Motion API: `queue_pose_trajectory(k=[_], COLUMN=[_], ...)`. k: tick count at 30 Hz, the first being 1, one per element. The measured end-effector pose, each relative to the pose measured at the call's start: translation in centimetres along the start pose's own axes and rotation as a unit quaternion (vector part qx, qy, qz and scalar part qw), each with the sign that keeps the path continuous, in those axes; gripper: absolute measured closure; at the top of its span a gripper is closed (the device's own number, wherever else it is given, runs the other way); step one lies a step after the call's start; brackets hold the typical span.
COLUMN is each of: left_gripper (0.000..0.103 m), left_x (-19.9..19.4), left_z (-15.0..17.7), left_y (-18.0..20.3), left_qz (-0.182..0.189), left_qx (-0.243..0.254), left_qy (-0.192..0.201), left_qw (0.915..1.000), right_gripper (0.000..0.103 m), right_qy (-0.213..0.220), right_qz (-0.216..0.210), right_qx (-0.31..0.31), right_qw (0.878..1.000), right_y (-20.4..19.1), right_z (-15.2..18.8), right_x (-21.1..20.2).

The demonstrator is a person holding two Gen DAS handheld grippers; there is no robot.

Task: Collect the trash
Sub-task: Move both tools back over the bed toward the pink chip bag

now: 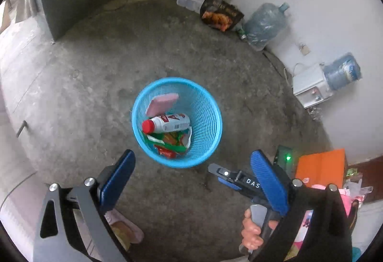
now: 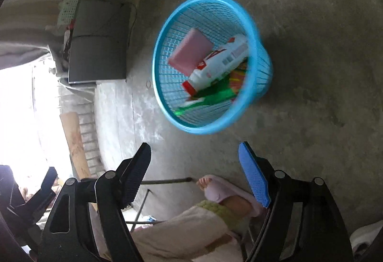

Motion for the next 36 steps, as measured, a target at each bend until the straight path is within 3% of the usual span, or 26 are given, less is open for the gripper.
queue_pose_trajectory(k=[4, 10, 15, 18, 23, 28, 32, 34, 36], left_gripper=[0.008, 0.008, 0.008, 0.008, 0.008, 0.008, 0.008, 0.008, 0.008], left_x=[-4.1, -11.7, -18.4, -22.5, -28.3, -32.7, -35.5, -36.4, -37.3], left_z=[1.8, 6.1, 10.3, 13.1, 18.8, 23.0, 25.2, 25.6, 26.0], left_y=[-0.9, -3.5, -8.4, -12.7, -20.8, -26.9, -30.9, -32.5, -33.9], left_qz=[0.005, -0.006, -0.047, -0.071, -0.089, -0.110, -0.116, -0.108, -0.099], left_qx=[0.003, 0.006, -0.012, -0.047, -0.149, -0.222, -0.265, -0.280, -0.296], left_qy=[0.027, 0.084, 0.152, 0.193, 0.253, 0.299, 0.334, 0.349, 0.360], left_qw=[0.9996, 0.9964, 0.9872, 0.9775, 0.9518, 0.9216, 0.8969, 0.8880, 0.8792], right_gripper=[0.031, 0.031, 0.030, 0.029, 0.029, 0.029, 0.029, 0.029, 0.029], right_qy=[-0.001, 0.003, -0.009, -0.017, -0.051, -0.120, -0.172, -0.204, -0.208], right_qz=[-0.001, -0.007, -0.016, -0.032, -0.068, -0.096, -0.097, -0.095, -0.079], right_qx=[-0.015, -0.086, -0.167, -0.207, -0.265, -0.323, -0.354, -0.346, -0.362], right_qw=[1.000, 0.996, 0.986, 0.978, 0.960, 0.934, 0.914, 0.911, 0.905], right_y=[-0.5, -4.5, -9.6, -13.1, -19.9, -27.2, -30.8, -31.9, -32.7], right_z=[0.9, 3.8, 8.2, 10.5, 14.7, 20.2, 24.6, 26.5, 27.7], right_x=[-0.8, -2.9, -3.9, -4.1, -2.3, 1.4, 4.5, 6.4, 7.3])
Point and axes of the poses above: each gripper's, at about its wrist camera, not at the fingertips, and x roughly the way its jaws point, y to its right, z to its underside, the point moved 9 cm from there along x, roughly the way its jaws point, and after that the axes turned 3 degrees about -y, right-handed, at the moved point
